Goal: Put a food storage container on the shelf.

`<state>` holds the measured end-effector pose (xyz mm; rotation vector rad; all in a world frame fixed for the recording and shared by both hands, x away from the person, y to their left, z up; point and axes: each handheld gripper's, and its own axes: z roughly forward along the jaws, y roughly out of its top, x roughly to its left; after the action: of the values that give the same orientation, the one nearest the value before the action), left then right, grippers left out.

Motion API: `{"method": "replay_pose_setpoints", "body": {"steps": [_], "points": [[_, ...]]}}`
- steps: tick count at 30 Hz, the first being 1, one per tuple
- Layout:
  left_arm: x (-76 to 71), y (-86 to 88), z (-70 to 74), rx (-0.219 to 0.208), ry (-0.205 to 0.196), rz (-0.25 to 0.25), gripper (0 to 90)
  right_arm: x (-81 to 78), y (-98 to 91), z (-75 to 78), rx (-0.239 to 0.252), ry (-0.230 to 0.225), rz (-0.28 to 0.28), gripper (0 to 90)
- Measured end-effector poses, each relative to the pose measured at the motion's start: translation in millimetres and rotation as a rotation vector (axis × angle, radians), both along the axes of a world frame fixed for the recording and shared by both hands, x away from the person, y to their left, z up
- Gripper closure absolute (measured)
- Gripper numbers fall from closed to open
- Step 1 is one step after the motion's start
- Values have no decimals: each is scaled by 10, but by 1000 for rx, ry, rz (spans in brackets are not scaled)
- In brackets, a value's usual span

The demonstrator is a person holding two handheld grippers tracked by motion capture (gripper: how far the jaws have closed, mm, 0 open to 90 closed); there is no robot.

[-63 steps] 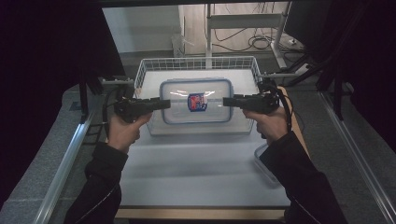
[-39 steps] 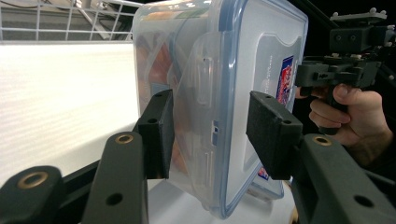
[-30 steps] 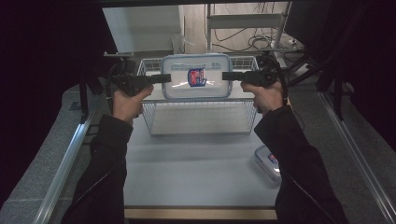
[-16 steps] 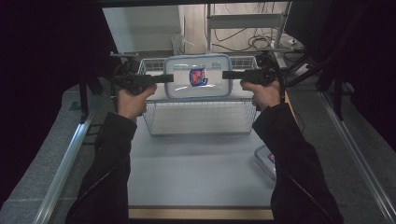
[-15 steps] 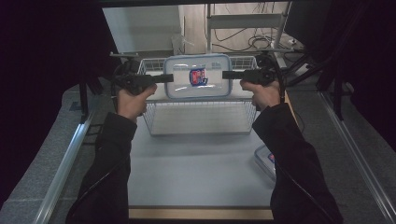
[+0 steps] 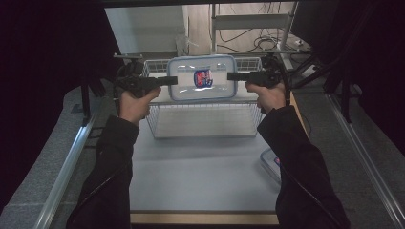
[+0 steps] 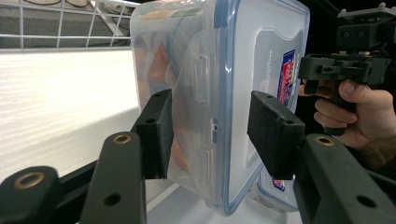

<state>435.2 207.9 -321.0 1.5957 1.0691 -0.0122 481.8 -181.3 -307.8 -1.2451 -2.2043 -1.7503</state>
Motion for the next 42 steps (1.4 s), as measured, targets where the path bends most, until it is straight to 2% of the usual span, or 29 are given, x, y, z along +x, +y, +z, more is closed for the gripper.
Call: {"method": "replay_pose_setpoints", "body": {"steps": [8,11,16,19,20,21,23,25,27,28,29,30,32,35,37,39,40,42], "points": [[-2,-3,-34,-8,-14,5,504,15,4,-22,8,-16,-15,474],[2,-1,-53,-7,-19,4,498,11,17,-16,-22,-42,-27,465],[12,-9,-76,-4,-18,13,475,6,49,-12,-62,-56,-50,454],[28,-17,-96,2,-1,16,408,2,98,-41,-103,-57,-47,438],[66,-5,-144,-33,40,16,371,1,125,-57,-130,-68,-57,418],[82,13,-173,-59,47,16,367,-1,136,-63,-126,-67,-66,415],[103,31,-204,-86,49,14,369,12,132,-82,-99,-56,-72,417],[114,32,-203,-84,47,22,361,16,123,-91,-82,-46,-70,419],[94,25,-167,-46,7,57,355,12,117,-90,-78,-45,-69,419],[78,18,-142,-9,-12,76,377,7,108,-87,-77,-52,-73,421],[61,11,-123,25,-32,88,362,-1,97,-78,-68,-55,-76,423],[42,10,-112,40,-52,89,347,-5,86,-74,-58,-60,-73,430],[-13,12,-94,48,-80,98,341,-24,82,-63,-69,-70,-70,426],[-113,16,-80,88,-129,104,375,-60,73,-58,-91,-100,-71,428],[-210,12,-75,110,-170,98,436,-86,62,-54,-109,-120,-67,443],[-293,-9,-74,138,-194,93,518,-117,42,-48,-117,-136,-64,487],[-341,-27,-76,165,-207,91,571,-133,33,-44,-117,-144,-60,503],[-423,-72,-102,220,-233,86,692,-177,20,-39,-136,-156,-65,589]]}}
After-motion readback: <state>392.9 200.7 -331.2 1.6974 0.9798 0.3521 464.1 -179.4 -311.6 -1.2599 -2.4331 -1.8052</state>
